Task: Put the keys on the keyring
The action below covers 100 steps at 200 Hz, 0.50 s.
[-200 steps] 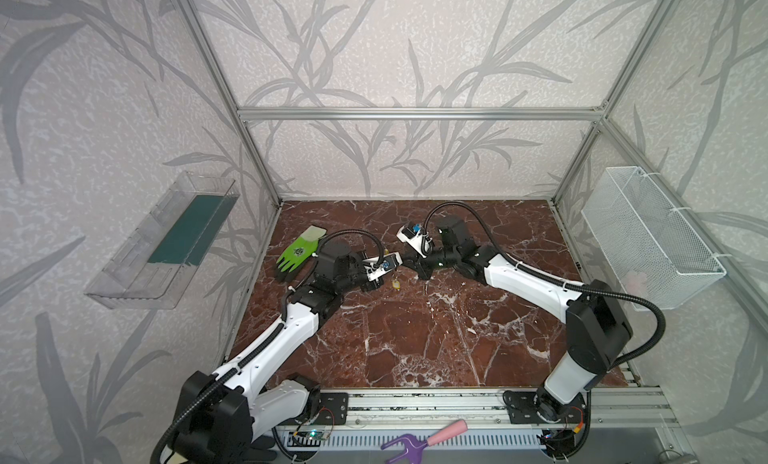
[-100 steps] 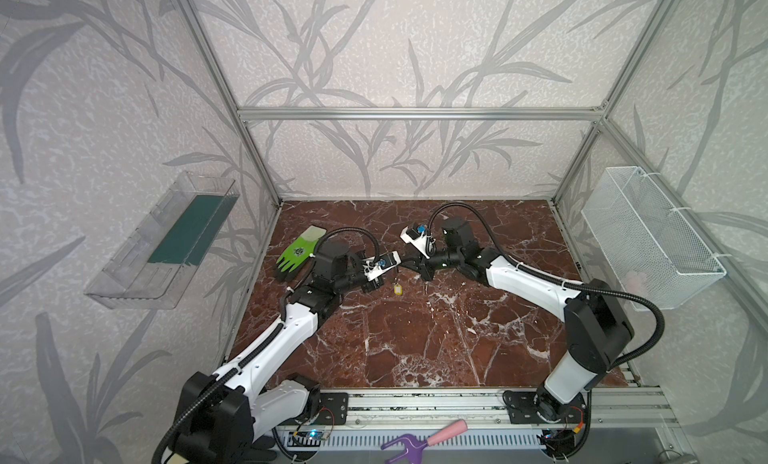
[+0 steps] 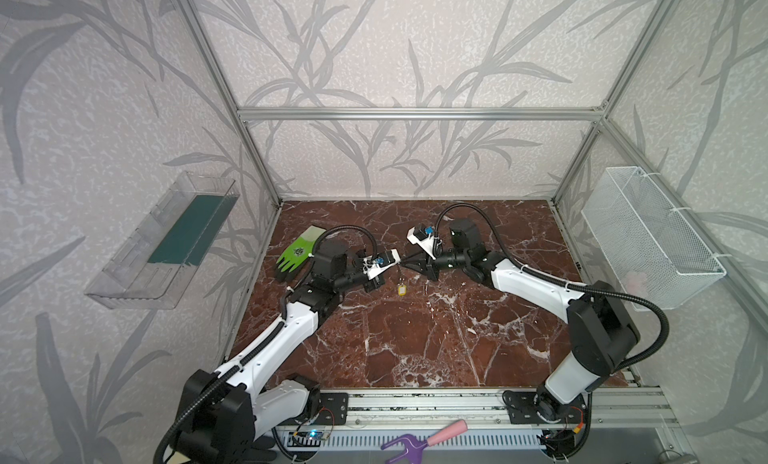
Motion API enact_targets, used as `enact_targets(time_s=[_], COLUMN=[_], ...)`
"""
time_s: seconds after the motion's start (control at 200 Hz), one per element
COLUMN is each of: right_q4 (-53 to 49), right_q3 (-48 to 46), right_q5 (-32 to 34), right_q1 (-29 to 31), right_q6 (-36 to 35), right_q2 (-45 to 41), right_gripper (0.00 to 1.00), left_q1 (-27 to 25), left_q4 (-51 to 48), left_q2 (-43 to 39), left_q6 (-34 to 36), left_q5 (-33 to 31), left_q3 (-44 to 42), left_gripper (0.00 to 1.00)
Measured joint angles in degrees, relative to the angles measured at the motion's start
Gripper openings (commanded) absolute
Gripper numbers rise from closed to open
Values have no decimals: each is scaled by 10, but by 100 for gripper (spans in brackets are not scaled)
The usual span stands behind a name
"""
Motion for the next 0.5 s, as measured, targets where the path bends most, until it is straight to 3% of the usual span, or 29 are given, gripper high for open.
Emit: enact_targets(time_s=[0.24,0.5], right_q4=[68,137], right_q3=[-95,-87], right_q5=[3,-34], right_q1=[-28,-26], right_q6=[-79,-102], right_q2=[-73,-79], right_gripper=[31,24], left_q1=[0,0], left_q4=[36,61], left_q2=[17,35], left_q6=[-33,-59], left_q5=[33,62], left_q3=[1,2], left_gripper=[0,0])
